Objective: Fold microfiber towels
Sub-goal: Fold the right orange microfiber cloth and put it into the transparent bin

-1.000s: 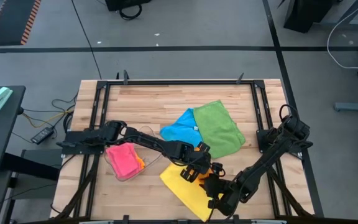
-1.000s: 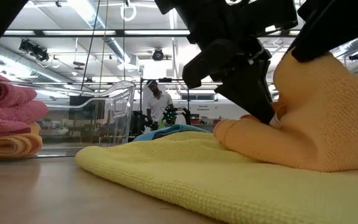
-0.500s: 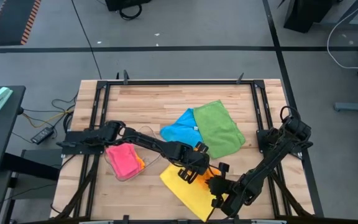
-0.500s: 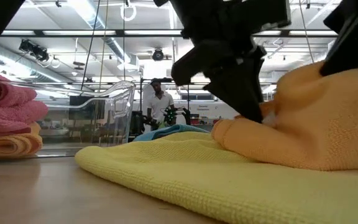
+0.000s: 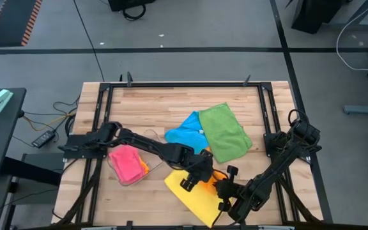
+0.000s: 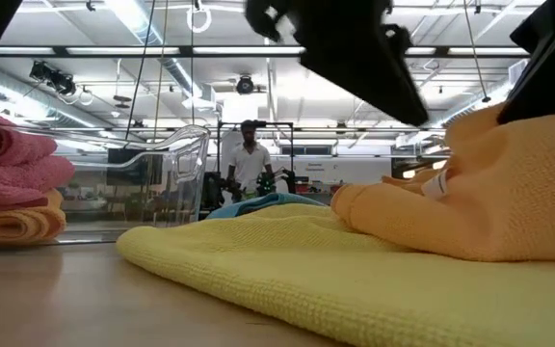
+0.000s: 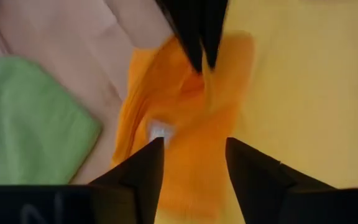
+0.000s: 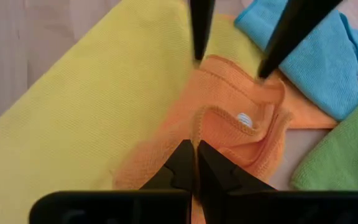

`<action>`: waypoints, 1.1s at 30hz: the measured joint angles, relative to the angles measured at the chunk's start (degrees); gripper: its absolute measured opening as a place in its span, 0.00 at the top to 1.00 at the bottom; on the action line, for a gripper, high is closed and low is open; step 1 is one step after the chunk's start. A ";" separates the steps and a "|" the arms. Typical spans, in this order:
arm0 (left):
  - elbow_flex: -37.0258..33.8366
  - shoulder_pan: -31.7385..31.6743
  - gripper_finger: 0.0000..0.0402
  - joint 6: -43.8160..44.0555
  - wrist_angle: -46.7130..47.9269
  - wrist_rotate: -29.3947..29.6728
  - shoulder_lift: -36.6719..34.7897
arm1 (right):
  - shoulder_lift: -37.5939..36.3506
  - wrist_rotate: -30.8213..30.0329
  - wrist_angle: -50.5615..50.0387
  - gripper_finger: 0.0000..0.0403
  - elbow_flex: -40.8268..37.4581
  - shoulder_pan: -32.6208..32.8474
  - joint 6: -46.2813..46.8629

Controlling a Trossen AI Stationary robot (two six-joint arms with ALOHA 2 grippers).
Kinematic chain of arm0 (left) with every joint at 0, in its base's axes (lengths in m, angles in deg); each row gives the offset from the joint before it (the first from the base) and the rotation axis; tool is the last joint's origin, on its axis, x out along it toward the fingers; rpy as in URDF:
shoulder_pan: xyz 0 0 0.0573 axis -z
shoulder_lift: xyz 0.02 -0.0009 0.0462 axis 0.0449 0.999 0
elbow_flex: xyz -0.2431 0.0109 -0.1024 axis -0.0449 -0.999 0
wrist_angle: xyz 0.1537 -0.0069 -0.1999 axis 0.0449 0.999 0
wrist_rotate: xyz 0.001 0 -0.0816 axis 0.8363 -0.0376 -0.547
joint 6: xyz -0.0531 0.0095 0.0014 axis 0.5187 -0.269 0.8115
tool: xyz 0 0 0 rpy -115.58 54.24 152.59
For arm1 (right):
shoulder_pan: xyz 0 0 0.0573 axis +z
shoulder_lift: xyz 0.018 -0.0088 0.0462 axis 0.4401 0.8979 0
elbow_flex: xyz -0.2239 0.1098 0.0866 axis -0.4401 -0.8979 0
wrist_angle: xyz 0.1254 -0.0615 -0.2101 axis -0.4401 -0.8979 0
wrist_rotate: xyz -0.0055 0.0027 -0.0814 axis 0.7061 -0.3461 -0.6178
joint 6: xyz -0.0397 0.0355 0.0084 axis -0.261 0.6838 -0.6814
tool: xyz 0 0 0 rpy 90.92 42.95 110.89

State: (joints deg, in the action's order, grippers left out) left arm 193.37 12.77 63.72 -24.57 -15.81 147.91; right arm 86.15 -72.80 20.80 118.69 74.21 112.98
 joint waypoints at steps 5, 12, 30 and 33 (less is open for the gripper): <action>-7.95 -0.22 0.65 1.93 -11.78 0.18 0.48 | 0.00 -0.01 0.05 0.96 0.00 0.29 0.42; -12.17 -0.93 0.76 3.22 -12.76 2.88 0.46 | 0.00 0.80 0.24 0.96 0.00 0.42 0.72; -12.68 -0.06 0.86 2.21 -12.07 2.86 0.48 | -0.72 11.42 -17.27 0.58 1.05 0.76 12.13; -12.68 -0.06 0.85 2.25 -12.07 2.86 0.48 | -3.10 6.35 -15.97 0.55 1.33 2.43 12.18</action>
State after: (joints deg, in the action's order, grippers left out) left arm 180.69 12.72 65.97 -36.63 -12.95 148.39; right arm 83.05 -66.45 4.83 120.02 76.64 125.17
